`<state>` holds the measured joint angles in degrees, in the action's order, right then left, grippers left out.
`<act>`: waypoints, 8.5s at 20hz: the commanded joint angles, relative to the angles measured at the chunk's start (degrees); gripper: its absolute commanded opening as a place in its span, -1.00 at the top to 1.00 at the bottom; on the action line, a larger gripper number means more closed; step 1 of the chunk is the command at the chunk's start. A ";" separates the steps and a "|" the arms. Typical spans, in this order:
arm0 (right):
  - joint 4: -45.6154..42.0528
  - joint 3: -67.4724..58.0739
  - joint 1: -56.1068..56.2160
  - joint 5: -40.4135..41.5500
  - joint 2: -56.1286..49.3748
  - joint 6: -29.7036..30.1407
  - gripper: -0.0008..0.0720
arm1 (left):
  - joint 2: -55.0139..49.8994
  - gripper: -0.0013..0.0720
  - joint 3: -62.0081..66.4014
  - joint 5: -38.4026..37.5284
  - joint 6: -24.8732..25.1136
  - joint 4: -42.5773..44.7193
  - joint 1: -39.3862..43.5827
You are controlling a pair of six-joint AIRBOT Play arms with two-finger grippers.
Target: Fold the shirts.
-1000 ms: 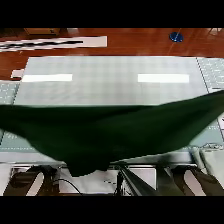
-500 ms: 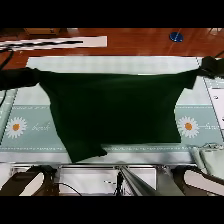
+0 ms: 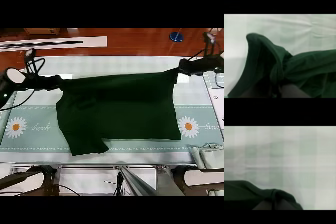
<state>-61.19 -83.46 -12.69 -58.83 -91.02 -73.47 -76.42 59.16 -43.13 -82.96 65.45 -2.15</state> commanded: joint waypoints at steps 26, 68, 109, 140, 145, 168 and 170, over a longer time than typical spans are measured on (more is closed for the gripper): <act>-3.74 26.80 -19.47 -22.03 16.85 5.46 -0.50 | 3.28 -0.85 -24.11 -32.04 18.91 -13.66 -26.08; 7.48 51.67 -14.12 -13.84 21.40 9.09 0.89 | 0.13 0.90 -22.10 -29.42 22.40 -16.20 -11.17; -7.80 4.90 -4.83 -22.75 34.67 -8.72 0.89 | 34.10 0.89 1.01 -27.43 8.85 -8.66 -10.01; 0.44 4.74 -6.19 0.24 0.39 3.93 0.89 | -12.22 0.90 8.81 -5.01 9.18 -17.86 2.49; -10.71 4.74 -6.12 -8.87 0.37 -0.46 0.89 | -12.22 0.90 8.81 -14.12 2.21 -10.80 2.03; -5.73 18.58 -24.96 -19.37 17.03 6.10 -0.37 | 7.17 -0.71 -3.54 -39.23 16.55 -5.92 -16.41; -4.42 25.77 -30.18 -18.29 21.64 6.58 -0.37 | 14.27 -0.71 -15.02 -38.12 19.28 -10.16 -20.76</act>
<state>-71.02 -66.06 -35.83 -77.76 -75.96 -70.26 -71.26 56.29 -79.70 -69.32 59.16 -17.21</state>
